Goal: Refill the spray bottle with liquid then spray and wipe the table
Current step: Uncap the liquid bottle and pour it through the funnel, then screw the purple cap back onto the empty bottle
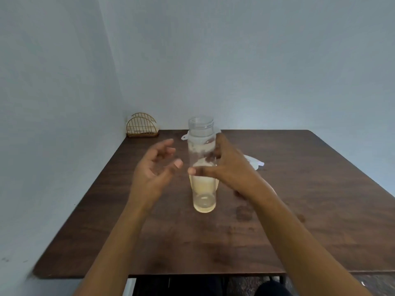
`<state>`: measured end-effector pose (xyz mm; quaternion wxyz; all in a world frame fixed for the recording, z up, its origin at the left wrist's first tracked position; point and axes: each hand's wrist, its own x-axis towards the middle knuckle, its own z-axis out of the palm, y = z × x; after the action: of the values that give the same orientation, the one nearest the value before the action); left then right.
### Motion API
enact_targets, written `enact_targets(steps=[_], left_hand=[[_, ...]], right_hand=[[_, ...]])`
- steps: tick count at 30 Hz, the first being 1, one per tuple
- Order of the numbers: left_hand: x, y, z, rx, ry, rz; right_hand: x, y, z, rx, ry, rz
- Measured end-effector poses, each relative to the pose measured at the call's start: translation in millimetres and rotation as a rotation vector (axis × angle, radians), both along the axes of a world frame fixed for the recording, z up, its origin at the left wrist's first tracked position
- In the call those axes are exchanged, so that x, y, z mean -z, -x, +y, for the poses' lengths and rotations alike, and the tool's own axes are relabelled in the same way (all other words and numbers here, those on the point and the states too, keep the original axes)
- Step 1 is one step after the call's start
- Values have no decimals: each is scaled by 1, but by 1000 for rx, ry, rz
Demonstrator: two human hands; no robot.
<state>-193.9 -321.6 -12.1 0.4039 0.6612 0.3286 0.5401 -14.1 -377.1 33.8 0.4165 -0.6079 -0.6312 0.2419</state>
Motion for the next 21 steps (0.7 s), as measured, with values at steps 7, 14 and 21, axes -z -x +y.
enact_targets(steps=[7, 14, 21], left_hand=[[42, -7, -19, 203, 119, 73], [54, -13, -16, 18, 153, 52], [61, -15, -15, -3, 164, 117]], right_hand=[[42, 36, 6, -16, 25, -5], [52, 18, 7, -86, 84, 156], [101, -67, 28, 303, 203, -829]])
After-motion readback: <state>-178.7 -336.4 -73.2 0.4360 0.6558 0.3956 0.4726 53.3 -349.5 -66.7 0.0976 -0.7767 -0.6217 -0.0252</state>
